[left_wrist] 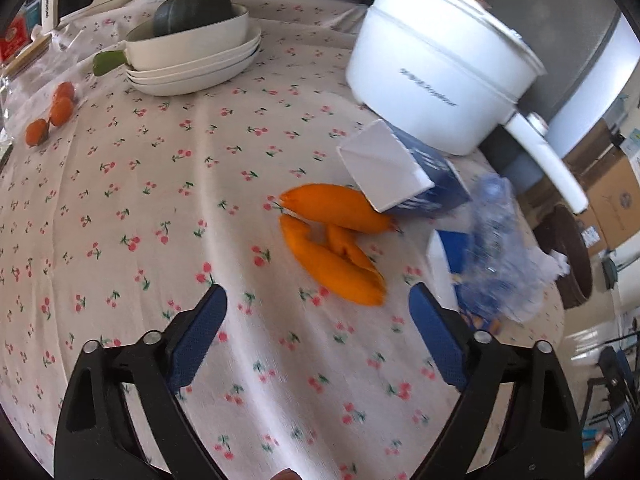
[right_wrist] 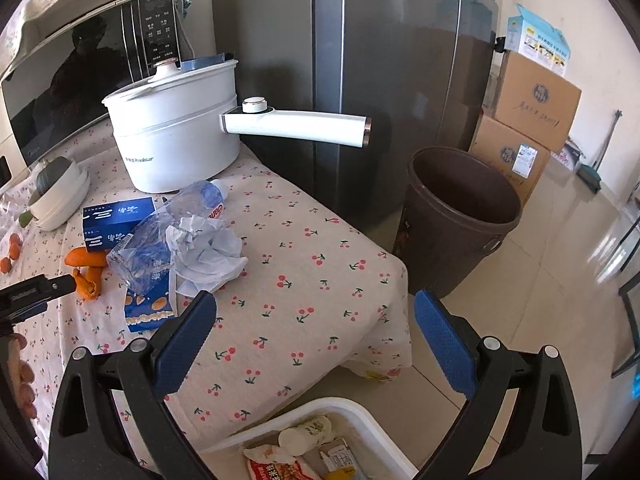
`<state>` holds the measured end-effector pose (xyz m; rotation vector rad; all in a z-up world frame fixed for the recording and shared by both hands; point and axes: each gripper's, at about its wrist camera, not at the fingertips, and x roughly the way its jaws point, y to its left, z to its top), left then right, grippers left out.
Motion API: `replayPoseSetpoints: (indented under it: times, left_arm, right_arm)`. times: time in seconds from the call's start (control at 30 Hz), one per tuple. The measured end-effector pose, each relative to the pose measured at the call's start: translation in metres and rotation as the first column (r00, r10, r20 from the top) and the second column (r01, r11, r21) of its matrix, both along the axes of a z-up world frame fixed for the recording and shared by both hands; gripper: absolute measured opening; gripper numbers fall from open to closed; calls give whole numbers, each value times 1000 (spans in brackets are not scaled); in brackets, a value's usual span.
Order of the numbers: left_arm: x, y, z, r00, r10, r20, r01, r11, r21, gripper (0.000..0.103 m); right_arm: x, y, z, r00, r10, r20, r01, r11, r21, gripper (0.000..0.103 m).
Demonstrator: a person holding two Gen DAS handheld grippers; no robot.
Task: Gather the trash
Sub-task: 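Move the left tool to the table and grasp the orange carrot, then lift the carrot with the left tool while the right tool grasps the crumpled white paper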
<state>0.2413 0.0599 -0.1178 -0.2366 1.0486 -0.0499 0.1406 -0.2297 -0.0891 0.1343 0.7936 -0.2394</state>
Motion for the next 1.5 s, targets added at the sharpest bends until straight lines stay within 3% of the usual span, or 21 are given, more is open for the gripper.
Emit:
replayPoseSetpoints:
  times: [0.13,0.27,0.43,0.5,0.6,0.7,0.93,1.13,1.27,1.5]
  left_arm:
    - [13,-12,-4,999,-34,18,33,998,54,79]
    - [19,-21,-14,999,-54,-4,54,997,63,78]
    - [20,-35,-21,995,-95,-7,94,982,166,52]
    - [19,-35,-20,994,-109,-4,108,981,161,38]
    - [12,-32,-16,993,-122,0,120,982,145,26]
    - [2,-25,-9,993,-121,4,119,985,123,20]
    - [-34,9,32,994,-57,94,56,998,14,14]
    - [-52,27,74,980,-30,195,45,996,-72,13]
    - [-51,27,78,977,-42,208,62,994,-94,13]
    - [-48,29,69,982,-54,181,75,991,-112,13]
  right_arm:
    - [5,-1,-6,1000,-4,-21,4,1000,14,96]
    - [10,-1,-9,999,-2,-34,3,1000,28,96]
    - [14,4,-11,999,12,-40,-10,1000,26,96]
    - [15,5,-11,999,16,-39,-15,999,29,96]
    - [15,4,-11,999,16,-39,-15,999,42,96]
    - [17,3,-12,999,19,-43,-16,998,68,96]
    - [26,7,-19,996,72,-43,-67,991,114,96]
    - [50,27,-25,986,164,-13,-162,983,81,96]
    - [74,44,-31,964,264,-12,-263,963,51,96]
    - [106,39,-49,959,282,-14,-277,949,149,96]
